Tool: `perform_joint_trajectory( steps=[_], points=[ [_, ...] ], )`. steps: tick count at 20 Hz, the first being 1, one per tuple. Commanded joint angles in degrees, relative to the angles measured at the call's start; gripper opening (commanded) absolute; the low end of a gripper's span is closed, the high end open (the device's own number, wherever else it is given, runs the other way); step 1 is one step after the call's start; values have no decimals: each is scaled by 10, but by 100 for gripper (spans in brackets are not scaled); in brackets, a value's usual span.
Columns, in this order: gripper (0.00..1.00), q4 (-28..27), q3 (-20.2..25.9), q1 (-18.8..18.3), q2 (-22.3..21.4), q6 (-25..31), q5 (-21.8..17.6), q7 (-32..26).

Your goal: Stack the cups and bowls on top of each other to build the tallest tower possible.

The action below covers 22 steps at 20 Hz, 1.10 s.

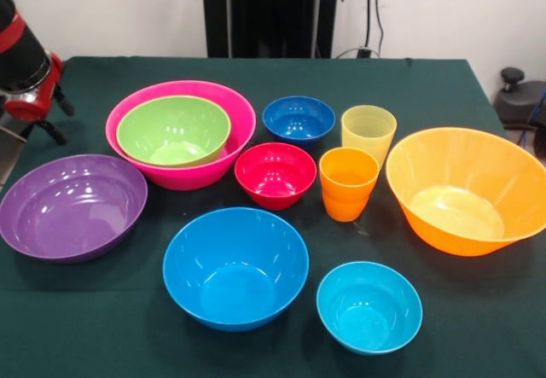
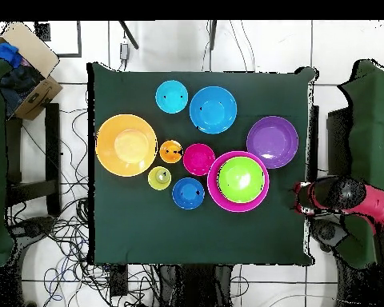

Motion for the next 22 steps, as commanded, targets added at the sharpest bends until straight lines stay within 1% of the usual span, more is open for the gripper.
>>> perform_joint_trajectory(
  steps=[1,2,3,4,8,10,12,15,17,18,19,20,22],
  points=[
    [100,5,-37,33,-30,-52,-48,19],
    [100,-2,-38,37,-25,-54,-52,20],
    [100,4,-42,39,-26,-59,-55,26],
    [100,14,-43,54,-26,-65,-55,44],
    [100,28,-47,68,-29,-74,-57,49],
    [100,42,-44,86,-36,-68,-40,69],
    [100,50,-47,90,-37,-71,-36,65],
    [100,44,-43,100,-36,-61,-19,58],
    [100,28,-38,95,-34,-50,-13,27],
    [100,-8,-30,83,-25,-29,-6,-14],
    [100,-7,-24,76,-23,-34,-3,-29],
    [100,-18,-18,61,-14,-37,-3,-62],
    [100,-21,-5,39,-1,-48,0,-99]
  ],
)
